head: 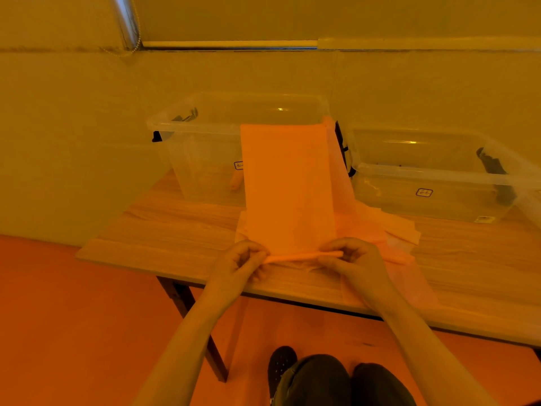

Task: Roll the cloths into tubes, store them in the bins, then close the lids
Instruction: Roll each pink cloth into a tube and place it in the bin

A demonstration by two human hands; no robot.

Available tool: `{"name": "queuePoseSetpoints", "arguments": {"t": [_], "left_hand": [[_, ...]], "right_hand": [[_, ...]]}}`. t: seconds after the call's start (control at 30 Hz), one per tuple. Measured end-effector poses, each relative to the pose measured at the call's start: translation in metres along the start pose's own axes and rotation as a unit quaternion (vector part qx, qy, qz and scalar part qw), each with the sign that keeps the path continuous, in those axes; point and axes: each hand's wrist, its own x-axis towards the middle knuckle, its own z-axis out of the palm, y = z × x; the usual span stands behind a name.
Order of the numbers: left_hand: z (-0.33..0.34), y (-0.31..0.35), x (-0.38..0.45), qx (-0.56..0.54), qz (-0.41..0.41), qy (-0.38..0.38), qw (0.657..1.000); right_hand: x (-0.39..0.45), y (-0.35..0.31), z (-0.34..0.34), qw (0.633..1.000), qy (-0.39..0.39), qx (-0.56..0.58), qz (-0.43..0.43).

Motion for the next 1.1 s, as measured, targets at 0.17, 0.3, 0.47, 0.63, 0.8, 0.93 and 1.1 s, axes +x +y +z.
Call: {"name": "queuePoseSetpoints", "arguments": {"t": [0.17, 0.3, 0.47, 0.63, 0.8, 0.93, 1.1], "left_hand": [[-0.0005, 0.0003, -0.0021, -0.009, -0.008, -0.013, 1.0], [0.0005, 0.0011, -0.0019, 0.007, -0.019, -0.006, 1.0], [0.0023, 0.0025, -0.0021, 0.011, -0.022, 0.005, 1.0], [0.0016, 0.0018, -0.0026, -0.012, -0.024, 0.012, 1.0], [0.0006, -0.0003, -0.0017, -0.01, -0.013, 0.012, 1.0], [0.0021, -0.0001, -0.0016, -0.012, -0.012, 0.017, 1.0], [0.0008, -0.0027, -0.0019, -0.003, -0.014, 0.019, 1.0]], "right_hand": [[0.0011, 0.0016, 0.0005, 1.0, -0.002, 0.001, -0.003], [0.0, 0.001, 0.0012, 1.0, -0.01, 0.009, -0.001], [-0.0003, 0.0021, -0.0012, 1.0, 0.007, -0.004, -0.008], [0.0012, 0.0008, 0.0017, 1.0, 0.004, 0.008, 0.0], [-0.0002, 0.0007, -0.0001, 1.0, 0.006, -0.01, -0.006], [-0.0009, 0.0007, -0.0024, 1.0, 0.016, 0.002, -0.004], [0.0016, 0.0026, -0.0012, 1.0, 0.027, 0.003, -0.002]]}}
